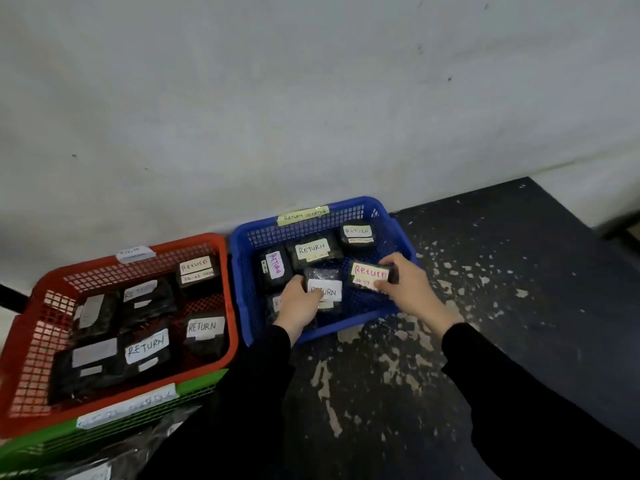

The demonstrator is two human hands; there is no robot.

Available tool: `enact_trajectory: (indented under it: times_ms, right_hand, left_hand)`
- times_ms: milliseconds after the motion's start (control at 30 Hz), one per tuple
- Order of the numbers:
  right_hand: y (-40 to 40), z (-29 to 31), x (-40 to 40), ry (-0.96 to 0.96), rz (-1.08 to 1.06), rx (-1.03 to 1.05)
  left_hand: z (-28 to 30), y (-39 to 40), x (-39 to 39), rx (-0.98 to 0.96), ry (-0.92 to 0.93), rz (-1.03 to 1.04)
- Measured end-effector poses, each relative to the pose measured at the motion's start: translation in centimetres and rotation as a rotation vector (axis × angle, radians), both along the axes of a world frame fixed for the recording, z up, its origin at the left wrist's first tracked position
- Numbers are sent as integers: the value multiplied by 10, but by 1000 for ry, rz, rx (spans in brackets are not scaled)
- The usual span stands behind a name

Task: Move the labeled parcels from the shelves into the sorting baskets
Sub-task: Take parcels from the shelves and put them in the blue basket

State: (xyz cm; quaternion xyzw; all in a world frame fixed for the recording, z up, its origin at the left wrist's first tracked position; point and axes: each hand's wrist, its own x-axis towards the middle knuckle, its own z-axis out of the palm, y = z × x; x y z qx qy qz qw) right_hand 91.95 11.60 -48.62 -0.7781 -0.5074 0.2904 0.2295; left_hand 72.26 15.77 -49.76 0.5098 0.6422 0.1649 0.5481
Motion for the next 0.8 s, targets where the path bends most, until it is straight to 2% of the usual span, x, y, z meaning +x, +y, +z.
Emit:
enact_trajectory:
  times_ms: [100, 233, 367, 500, 700, 800]
  right_hand:
    - [19, -20, 3, -34, 22, -104]
    - [26, -31, 7, -109, 124, -138]
    - [36, -33, 16, -220, 269, -132]
    - [49, -34, 22, -288, 343, -215]
    - [59, -34, 20, -270, 466, -359]
    - [55, -37, 18, -371, 519, -314]
  left_hand:
    - [-11, 9, 14, -27, 65, 26]
    - [-22, 12, 20, -55, 107, 26]
    - [-28, 10, 21, 31, 145, 18]
    - [-28, 11, 27, 206, 286, -99]
    - [-31, 12, 32, 264, 361, -136]
    - [-33, 14, 33, 252, 423, -189]
